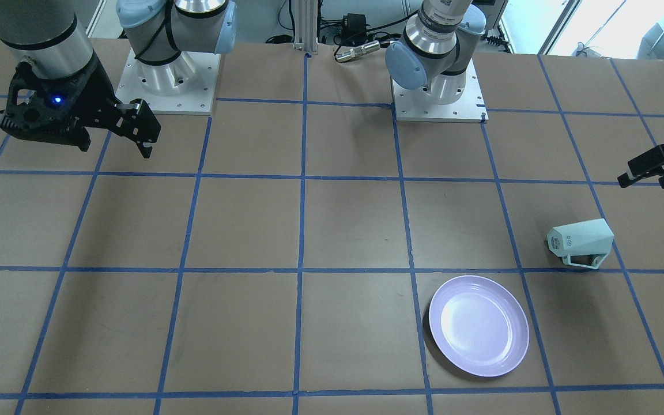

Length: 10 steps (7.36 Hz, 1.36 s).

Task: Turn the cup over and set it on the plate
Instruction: 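Move the left gripper down and outward to the lying green mug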

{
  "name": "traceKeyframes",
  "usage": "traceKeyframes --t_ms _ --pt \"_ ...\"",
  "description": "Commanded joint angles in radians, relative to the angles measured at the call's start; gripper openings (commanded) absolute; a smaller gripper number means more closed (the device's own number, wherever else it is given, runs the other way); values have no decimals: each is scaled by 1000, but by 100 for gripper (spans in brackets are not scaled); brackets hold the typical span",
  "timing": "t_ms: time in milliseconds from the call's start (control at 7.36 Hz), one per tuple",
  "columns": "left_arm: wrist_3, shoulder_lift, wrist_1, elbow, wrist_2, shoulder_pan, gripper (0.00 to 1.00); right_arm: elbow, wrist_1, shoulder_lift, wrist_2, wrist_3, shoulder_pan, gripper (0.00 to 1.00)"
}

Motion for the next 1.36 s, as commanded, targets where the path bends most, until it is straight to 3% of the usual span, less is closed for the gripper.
traceKeyframes --t_ms 0,679,1222 --pt "163 -54 21 1 -36 65 100 1 0 -1 0 0 0 100" --pt "401 -213 93 -2 -162 106 100 -1 0 -1 0 0 0 100" --pt "424 -315 93 -8 -166 107 100 1 0 -1 0 0 0 100"
